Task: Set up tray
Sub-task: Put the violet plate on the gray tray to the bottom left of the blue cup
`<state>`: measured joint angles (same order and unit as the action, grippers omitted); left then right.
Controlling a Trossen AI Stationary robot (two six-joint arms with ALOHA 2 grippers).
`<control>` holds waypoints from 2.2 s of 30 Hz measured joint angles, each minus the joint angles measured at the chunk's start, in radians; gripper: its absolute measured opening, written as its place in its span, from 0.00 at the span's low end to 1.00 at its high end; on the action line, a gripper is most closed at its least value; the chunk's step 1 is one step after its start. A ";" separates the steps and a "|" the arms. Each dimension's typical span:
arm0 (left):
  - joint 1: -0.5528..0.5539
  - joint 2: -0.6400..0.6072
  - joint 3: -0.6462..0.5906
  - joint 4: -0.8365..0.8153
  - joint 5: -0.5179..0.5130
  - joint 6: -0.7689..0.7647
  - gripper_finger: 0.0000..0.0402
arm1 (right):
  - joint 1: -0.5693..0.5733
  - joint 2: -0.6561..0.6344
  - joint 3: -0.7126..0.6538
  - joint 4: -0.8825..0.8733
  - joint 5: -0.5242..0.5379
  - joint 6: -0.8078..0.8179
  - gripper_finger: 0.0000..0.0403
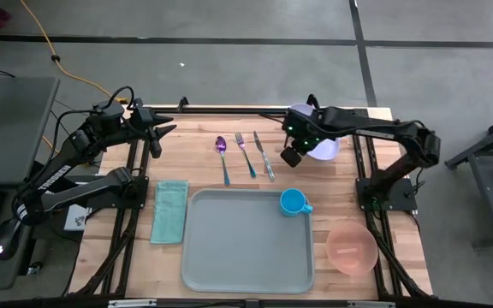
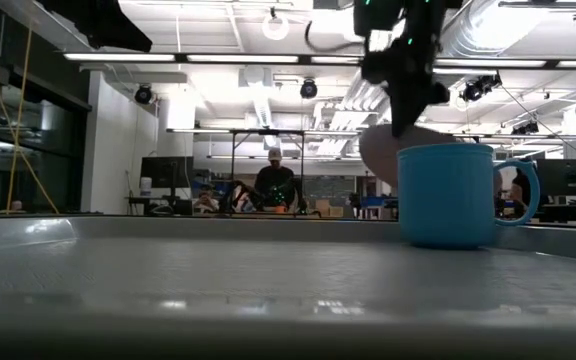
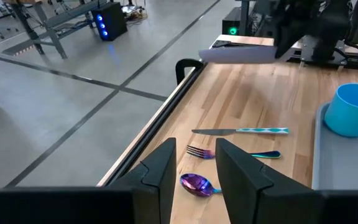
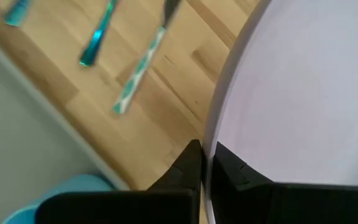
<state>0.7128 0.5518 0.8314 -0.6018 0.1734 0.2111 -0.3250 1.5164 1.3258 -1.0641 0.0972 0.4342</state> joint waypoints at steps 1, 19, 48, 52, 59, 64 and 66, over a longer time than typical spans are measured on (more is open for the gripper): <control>0.000 0.000 0.000 0.000 0.000 0.000 0.36 | 0.010 -0.016 0.000 0.000 0.000 0.003 0.00; 0.000 0.000 0.000 0.004 -0.001 -0.007 0.36 | 0.219 -0.002 0.465 0.051 0.016 -0.078 0.00; 0.000 0.000 0.000 0.000 0.008 0.027 0.36 | 0.737 0.351 0.710 0.102 -0.112 0.078 0.00; 0.000 0.000 0.000 0.000 0.022 0.019 0.36 | 0.798 0.350 0.654 0.159 -0.098 0.099 0.00; 0.000 0.000 0.000 0.002 0.049 -0.022 0.36 | 0.894 0.349 0.547 0.166 -0.082 0.187 0.00; 0.000 0.000 0.000 0.002 0.048 -0.043 0.36 | 0.956 0.349 0.447 0.185 -0.080 0.286 0.00; 0.000 0.000 0.000 0.002 0.047 -0.059 0.36 | 0.980 0.349 0.407 0.198 -0.080 0.324 0.00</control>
<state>0.7129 0.5522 0.8314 -0.5996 0.2204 0.1519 0.6549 1.8656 1.7329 -0.8659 0.0168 0.7577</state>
